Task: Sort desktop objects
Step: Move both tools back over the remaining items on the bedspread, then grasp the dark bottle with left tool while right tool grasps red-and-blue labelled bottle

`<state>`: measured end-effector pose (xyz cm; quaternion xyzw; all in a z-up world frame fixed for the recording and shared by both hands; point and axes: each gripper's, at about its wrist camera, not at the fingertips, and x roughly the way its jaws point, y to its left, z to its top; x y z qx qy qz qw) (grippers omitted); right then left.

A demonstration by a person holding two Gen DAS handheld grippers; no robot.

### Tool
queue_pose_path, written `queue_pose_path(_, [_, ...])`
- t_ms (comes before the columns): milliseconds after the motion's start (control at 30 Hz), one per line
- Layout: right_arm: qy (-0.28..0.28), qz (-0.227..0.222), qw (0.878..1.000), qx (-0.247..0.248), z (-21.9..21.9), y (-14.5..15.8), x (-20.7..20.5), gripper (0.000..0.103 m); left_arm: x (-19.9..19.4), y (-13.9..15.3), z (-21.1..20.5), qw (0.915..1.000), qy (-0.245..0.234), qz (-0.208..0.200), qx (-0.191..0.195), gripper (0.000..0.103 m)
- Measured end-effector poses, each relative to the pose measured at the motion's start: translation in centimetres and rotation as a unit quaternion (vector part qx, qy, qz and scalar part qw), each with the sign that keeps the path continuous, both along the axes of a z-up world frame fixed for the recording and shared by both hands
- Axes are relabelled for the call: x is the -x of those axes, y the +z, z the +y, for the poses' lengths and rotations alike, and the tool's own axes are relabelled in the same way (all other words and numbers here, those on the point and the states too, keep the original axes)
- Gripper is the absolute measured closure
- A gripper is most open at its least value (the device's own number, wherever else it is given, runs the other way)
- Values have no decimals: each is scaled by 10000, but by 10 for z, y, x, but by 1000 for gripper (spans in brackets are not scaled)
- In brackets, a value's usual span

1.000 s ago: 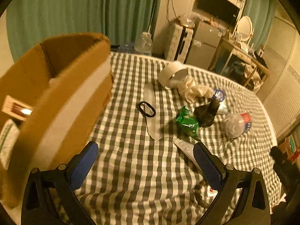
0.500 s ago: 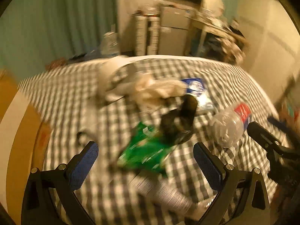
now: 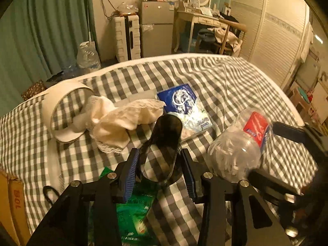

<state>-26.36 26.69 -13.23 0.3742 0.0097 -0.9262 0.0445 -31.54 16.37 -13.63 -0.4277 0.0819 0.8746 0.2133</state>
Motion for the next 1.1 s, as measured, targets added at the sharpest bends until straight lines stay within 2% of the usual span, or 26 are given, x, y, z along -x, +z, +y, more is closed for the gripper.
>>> queue_pose_path(100, [87, -60, 9999, -135, -3, -7, 14, 7, -8, 8, -10, 9998, 77, -55, -151, 71])
queue_pose_path(200, [39, -329, 9991, -259, -4, -18, 29, 7, -13, 12, -16, 9996, 105, -127, -233, 71])
queue_pose_path(400, [-115, -268, 9987, -429, -8, -19, 35, 4, -15, 0, -5, 9997, 56, -181, -131, 68])
queue_pose_path(433, [-198, -214, 9984, -478, -7, -20, 36, 4, -13, -1, -5, 9996, 95, -197, -154, 66])
queue_pose_path(500, [-253, -156, 9977, -607, -7, -21, 38, 4, -8, -6, -7, 9992, 152, -344, -148, 47])
queue_pose_path(567, [-113, -71, 9975, -689, -9, -19, 38, 4, -1, -13, -17, 9982, 195, -549, -148, 34])
queue_pose_path(633, [138, 24, 9959, -893, -11, -18, 39, 4, -2, -15, -21, 9984, 157, -519, -178, 34])
queue_pose_path(667, [187, 0, 9954, -942, -12, -19, 41, 3, -4, -14, -20, 9989, 108, -432, -126, 37])
queue_pose_path(700, [180, -111, 9954, -936, -12, -21, 48, 0, -6, -14, -19, 9993, 42, -362, -113, 55])
queue_pose_path(733, [165, -139, 9957, -896, -12, -23, 53, 0, -11, -14, -15, 9996, -94, -260, -87, 59])
queue_pose_path(833, [162, -121, 9953, -950, -17, -30, 60, 0, -19, -13, -7, 9997, -207, -16, 157, 61])
queue_pose_path(900, [110, -41, 9956, -928, -17, -30, 58, 1, -19, -10, -10, 9999, -147, -76, 11, 64])
queue_pose_path(1000, [-117, -71, 9993, -337, -3, -26, 52, 2, -17, -2, -16, 9997, -53, -163, -179, 73])
queue_pose_path(1100, [-355, -3, 9994, 41, 9, -18, 33, 2, -17, 8, -23, 9990, -5, -303, -314, 74])
